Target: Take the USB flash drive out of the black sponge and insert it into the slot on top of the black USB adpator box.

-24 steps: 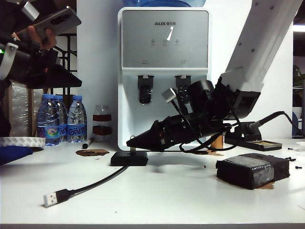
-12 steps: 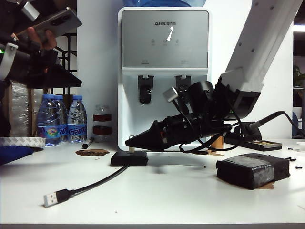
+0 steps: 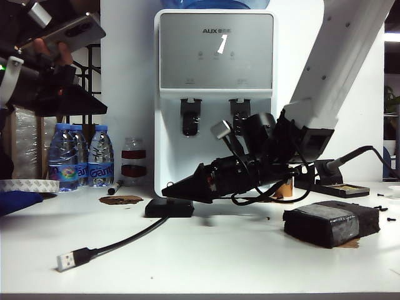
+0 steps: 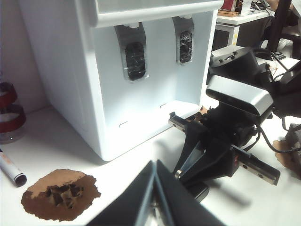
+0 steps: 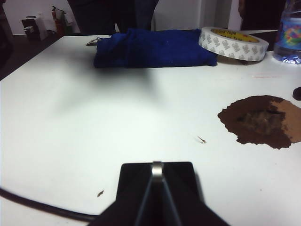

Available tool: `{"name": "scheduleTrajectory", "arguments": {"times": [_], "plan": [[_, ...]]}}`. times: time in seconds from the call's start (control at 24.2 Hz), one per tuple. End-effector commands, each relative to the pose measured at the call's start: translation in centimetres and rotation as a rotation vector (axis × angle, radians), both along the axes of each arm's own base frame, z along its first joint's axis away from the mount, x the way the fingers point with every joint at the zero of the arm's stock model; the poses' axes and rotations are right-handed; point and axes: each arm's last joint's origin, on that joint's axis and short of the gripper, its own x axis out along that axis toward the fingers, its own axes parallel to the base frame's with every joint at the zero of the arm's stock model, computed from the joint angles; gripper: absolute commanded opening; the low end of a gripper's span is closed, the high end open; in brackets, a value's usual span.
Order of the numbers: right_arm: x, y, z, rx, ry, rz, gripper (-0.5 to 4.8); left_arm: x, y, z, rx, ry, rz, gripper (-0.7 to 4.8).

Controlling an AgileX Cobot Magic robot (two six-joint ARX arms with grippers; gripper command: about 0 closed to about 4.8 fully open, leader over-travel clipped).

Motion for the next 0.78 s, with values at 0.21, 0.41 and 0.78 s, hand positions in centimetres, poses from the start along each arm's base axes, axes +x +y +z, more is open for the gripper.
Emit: {"name": "scheduleTrajectory", "arguments": {"times": [0.21, 0.41, 0.78], "plan": [[0.1, -0.1, 0.1, -0.012, 0.048, -0.005, -0.03, 0.0, 0.0, 0.3, -0.004, -0.017, -0.004, -0.04], [0.0, -0.1, -0.2, -0.061, 0.173, -0.019, -0.03, 0.0, 0.0, 0.2, -0.004, -0.015, -0.007, -0.04], [-0.7, 0.4, -1.0, -0.125, 0.148, 0.018, -0.03, -0.1, -0.1, 0.2, -0.008, -0.014, -0.028, -0.04]]}}
